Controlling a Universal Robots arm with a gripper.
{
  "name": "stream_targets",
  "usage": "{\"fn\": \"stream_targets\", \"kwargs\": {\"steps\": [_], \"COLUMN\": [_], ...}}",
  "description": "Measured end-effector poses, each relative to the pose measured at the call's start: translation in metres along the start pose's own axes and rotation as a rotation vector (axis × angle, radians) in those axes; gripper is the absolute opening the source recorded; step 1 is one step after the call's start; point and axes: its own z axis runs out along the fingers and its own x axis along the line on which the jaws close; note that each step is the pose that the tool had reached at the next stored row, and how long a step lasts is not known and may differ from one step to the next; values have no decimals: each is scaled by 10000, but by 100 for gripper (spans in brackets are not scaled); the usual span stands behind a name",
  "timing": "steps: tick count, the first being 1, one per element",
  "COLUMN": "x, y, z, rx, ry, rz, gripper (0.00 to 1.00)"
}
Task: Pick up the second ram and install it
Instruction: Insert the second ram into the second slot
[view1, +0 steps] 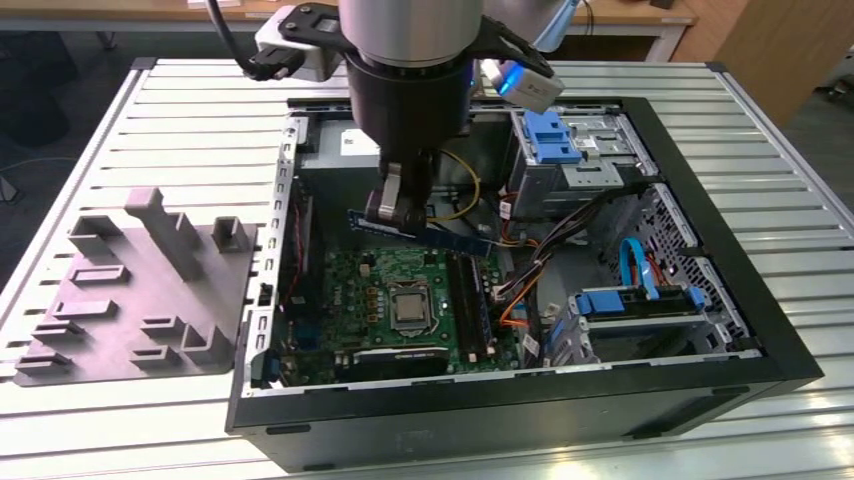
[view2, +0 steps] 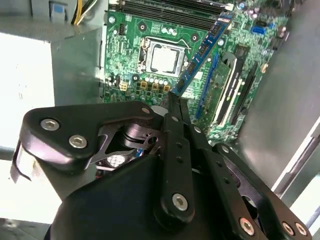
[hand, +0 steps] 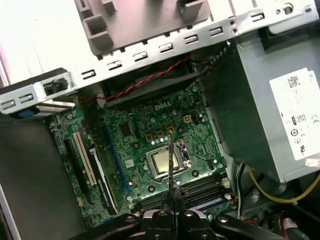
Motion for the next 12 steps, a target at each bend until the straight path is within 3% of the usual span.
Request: {"fn": "stream_targets", "kwargs": {"steps": [12], "x": [2], "y": [1], "z": [41], "rx": [71], "ry": [24], "rz": [2157], "gripper": [11]}}
